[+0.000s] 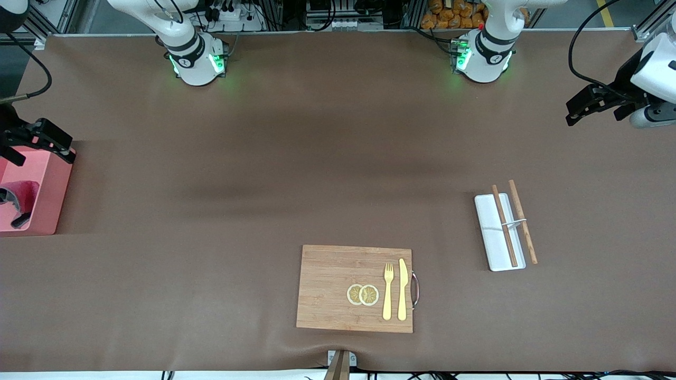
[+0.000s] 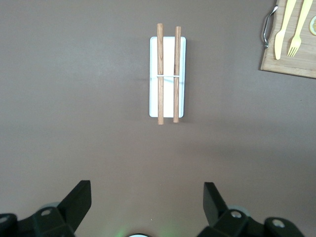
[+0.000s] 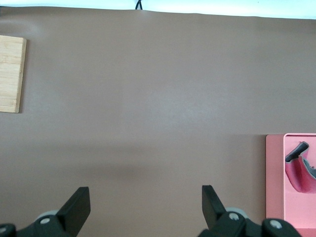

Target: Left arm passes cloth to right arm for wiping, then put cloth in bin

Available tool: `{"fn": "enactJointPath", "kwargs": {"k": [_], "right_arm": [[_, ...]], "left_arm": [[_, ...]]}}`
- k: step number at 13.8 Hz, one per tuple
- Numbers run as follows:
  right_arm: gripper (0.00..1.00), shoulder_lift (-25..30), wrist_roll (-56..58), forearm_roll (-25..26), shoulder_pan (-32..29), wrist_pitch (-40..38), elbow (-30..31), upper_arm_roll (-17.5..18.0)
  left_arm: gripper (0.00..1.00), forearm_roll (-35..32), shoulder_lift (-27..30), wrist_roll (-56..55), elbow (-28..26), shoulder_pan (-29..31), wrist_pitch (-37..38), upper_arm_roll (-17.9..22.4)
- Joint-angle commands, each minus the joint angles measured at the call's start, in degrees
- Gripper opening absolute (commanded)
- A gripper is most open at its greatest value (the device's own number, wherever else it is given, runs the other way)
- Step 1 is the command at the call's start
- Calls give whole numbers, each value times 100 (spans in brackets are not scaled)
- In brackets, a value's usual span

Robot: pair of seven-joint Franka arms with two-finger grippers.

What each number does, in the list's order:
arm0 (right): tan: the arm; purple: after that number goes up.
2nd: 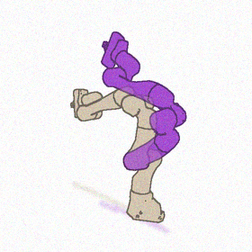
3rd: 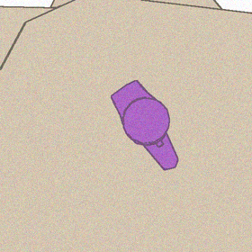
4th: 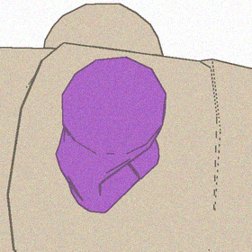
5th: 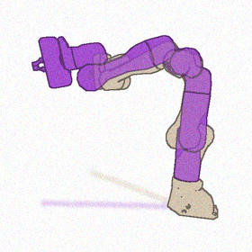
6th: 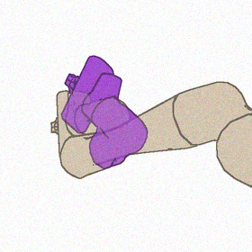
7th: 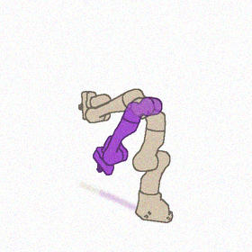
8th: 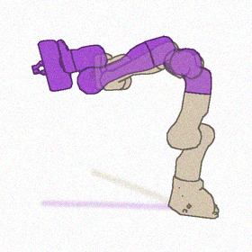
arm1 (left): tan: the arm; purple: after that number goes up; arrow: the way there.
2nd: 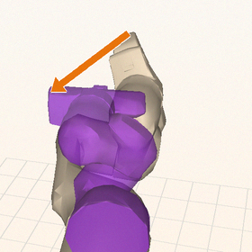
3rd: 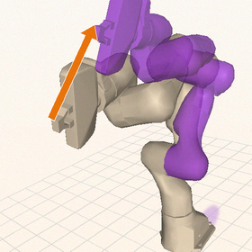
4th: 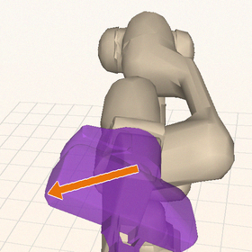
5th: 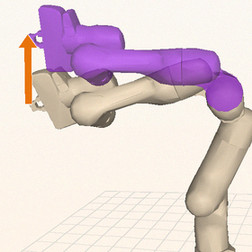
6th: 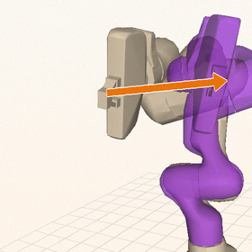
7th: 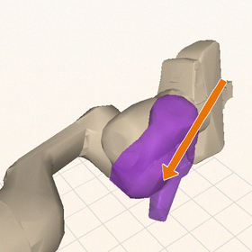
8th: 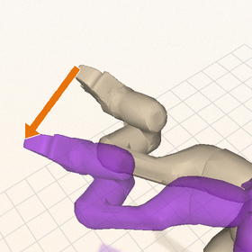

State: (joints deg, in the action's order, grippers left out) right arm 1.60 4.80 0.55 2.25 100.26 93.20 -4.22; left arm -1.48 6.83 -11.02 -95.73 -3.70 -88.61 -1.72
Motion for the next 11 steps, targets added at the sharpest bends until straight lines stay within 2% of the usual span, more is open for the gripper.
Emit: {"fn": "enactJointPath", "kwargs": {"k": [1, 5, 11], "right_arm": [[100, 42, -129, 112, 74, -94, -48, -52], [100, 34, -129, 112, 47, -94, -39, -61], [100, 42, -129, 112, 38, -103, -39, -61]], "left_arm": [[100, 7, -24, 118, 186, 18, 159, -13], [100, -1, -296, 118, 599, -61, 607, -31], [100, 7, -305, 144, 591, -70, 608, -31]]}}
